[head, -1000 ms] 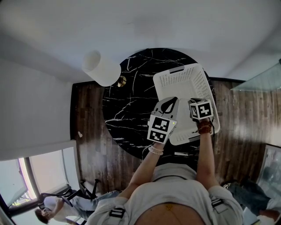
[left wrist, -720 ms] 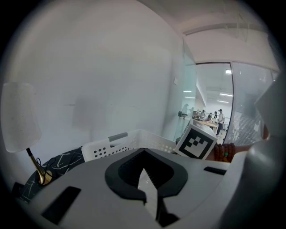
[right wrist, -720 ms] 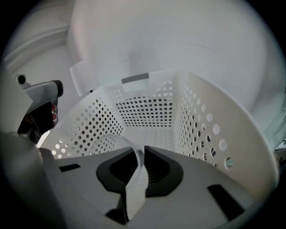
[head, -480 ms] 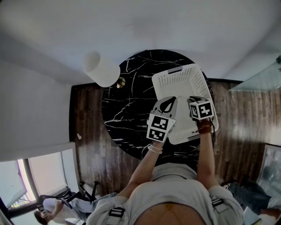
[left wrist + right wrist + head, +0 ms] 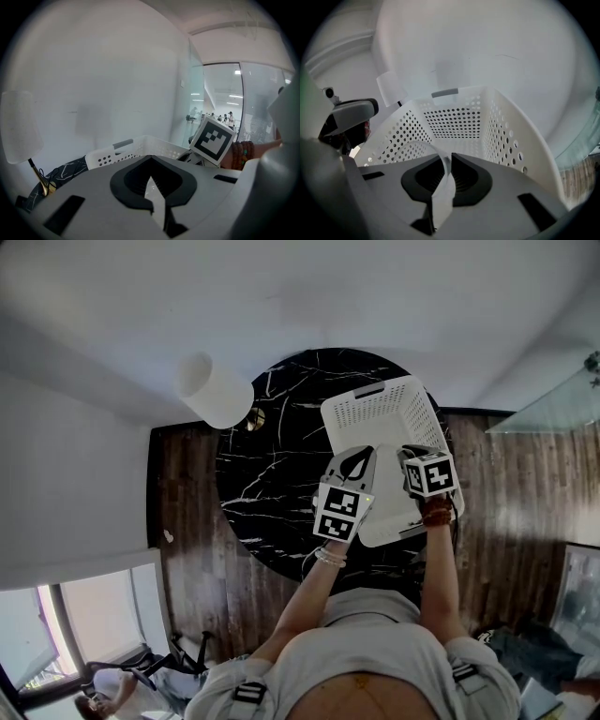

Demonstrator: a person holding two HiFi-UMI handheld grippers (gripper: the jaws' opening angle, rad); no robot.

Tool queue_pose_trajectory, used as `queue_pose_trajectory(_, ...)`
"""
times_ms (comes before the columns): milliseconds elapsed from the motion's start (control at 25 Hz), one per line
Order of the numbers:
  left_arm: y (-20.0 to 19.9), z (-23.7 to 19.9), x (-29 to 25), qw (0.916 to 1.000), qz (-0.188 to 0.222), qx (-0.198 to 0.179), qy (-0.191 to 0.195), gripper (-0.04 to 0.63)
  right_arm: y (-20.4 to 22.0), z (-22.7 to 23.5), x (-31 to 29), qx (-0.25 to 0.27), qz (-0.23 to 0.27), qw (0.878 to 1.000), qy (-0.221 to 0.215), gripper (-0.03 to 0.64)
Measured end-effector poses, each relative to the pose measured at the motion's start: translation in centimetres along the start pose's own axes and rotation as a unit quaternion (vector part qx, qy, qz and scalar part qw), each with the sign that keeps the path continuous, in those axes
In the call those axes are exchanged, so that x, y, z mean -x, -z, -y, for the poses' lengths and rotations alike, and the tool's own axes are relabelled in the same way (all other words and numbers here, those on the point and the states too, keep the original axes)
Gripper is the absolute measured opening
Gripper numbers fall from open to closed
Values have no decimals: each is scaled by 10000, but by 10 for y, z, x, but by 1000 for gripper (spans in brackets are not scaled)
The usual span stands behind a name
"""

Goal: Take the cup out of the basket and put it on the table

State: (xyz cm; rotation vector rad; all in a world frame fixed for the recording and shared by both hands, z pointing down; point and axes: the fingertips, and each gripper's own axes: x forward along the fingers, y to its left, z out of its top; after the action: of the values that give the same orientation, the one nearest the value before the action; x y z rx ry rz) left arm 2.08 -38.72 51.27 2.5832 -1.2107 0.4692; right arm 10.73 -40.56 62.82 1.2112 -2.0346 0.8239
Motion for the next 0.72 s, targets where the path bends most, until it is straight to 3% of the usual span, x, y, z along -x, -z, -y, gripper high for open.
queue_pose_trajectory(720,1,1,1,9999,13,-135,-37,6,-20,-16,32,101,430,9990,-50,44)
